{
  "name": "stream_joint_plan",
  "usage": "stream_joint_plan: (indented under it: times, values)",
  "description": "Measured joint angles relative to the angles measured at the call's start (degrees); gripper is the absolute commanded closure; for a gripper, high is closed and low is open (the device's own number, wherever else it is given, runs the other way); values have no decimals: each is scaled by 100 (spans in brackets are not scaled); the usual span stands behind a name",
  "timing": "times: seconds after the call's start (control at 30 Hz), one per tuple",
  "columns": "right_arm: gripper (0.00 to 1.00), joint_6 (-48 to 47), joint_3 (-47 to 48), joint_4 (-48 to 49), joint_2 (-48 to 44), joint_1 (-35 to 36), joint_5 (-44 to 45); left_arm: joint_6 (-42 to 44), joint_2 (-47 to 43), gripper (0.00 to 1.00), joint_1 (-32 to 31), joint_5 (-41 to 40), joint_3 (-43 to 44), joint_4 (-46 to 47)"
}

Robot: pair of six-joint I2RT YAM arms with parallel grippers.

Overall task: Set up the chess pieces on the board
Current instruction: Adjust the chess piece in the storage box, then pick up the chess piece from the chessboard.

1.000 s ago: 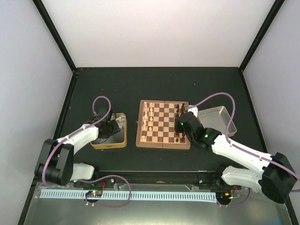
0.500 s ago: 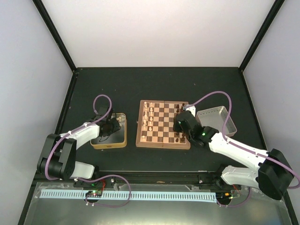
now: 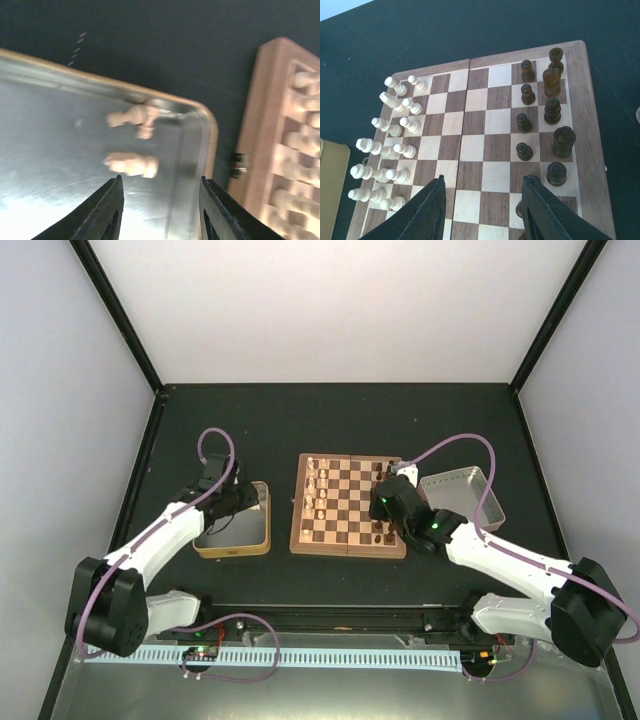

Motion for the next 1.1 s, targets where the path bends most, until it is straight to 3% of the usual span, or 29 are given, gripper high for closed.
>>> stream_joint_plan:
  times: [0.23,0.6,0.8,1.1]
  values:
    - [58,0,-4,173,2,-42,-157,612,125,48,-581,603,691,61]
    - [58,24,-216,380,-7,-234,-391,1290,2417,43,-1602,1001,2811,-275]
    - [58,-11,-264,422,-15,-398,-426,1325,2905,45,-1810,894,3156,-723]
    - [58,-96,-293,483,-7,-542,-586,1290,2999,61,-1934,595,3250,-1244]
